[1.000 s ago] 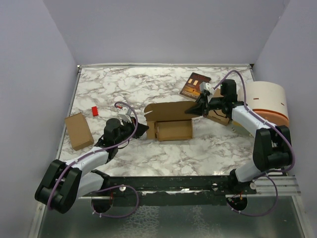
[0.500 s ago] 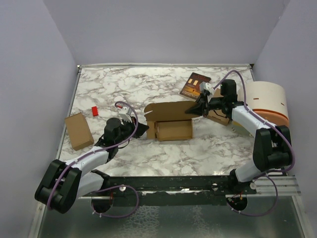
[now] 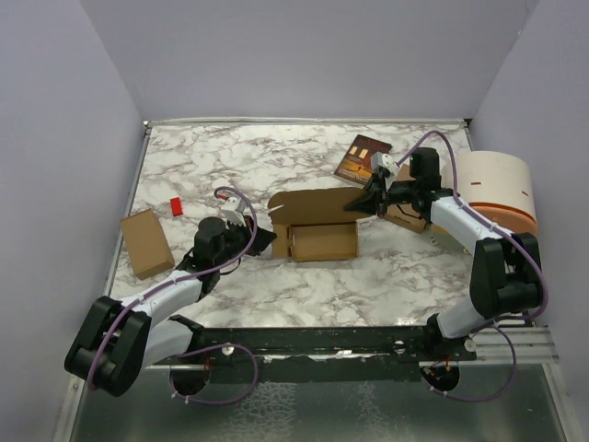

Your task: Fold the paper box

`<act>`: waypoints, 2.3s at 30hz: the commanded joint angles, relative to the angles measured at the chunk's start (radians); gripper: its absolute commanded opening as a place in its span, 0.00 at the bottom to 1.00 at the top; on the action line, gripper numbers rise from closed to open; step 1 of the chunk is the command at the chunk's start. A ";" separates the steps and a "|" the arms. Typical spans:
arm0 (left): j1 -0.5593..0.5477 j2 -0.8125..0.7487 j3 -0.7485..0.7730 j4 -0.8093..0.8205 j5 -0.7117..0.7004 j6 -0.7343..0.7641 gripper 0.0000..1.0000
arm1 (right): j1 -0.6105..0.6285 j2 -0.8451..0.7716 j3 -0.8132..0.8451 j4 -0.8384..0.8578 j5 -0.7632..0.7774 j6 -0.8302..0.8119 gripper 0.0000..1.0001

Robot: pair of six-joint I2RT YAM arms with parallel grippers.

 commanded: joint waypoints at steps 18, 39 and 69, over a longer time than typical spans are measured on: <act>-0.010 0.008 0.050 -0.012 -0.016 0.032 0.00 | -0.002 -0.029 -0.013 0.038 0.016 0.030 0.01; -0.010 0.015 0.070 -0.033 -0.026 0.056 0.00 | -0.002 -0.033 -0.023 0.070 0.029 0.067 0.01; -0.014 0.131 0.121 -0.006 0.026 0.061 0.06 | -0.004 -0.017 -0.046 0.142 0.069 0.144 0.01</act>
